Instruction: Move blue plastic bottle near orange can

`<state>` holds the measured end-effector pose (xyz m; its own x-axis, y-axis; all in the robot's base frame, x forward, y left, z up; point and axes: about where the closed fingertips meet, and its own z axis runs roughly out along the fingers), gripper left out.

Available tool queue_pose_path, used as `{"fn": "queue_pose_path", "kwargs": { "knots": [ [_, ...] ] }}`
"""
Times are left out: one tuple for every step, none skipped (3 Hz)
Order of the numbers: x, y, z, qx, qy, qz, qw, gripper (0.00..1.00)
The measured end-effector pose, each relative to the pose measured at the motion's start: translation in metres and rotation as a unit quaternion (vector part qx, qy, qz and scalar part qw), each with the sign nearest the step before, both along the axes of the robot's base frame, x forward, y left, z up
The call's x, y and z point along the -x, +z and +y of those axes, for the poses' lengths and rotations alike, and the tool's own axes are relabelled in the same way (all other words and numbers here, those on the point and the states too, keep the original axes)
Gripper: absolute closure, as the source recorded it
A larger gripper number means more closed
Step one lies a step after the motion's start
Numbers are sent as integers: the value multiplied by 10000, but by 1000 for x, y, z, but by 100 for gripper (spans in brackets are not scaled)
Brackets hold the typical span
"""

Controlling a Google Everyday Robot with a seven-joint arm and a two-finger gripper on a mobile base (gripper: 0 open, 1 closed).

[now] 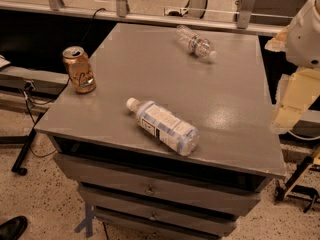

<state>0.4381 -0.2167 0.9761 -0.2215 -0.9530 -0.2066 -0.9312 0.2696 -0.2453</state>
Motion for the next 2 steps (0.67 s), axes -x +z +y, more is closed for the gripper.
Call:
{"fn": "queue_pose_path", "kwargs": {
  "knots": [
    [0, 1, 0, -5, -3, -17, 10000, 0],
    [-10, -12, 15, -272, -144, 11, 9995, 0]
  ]
}}
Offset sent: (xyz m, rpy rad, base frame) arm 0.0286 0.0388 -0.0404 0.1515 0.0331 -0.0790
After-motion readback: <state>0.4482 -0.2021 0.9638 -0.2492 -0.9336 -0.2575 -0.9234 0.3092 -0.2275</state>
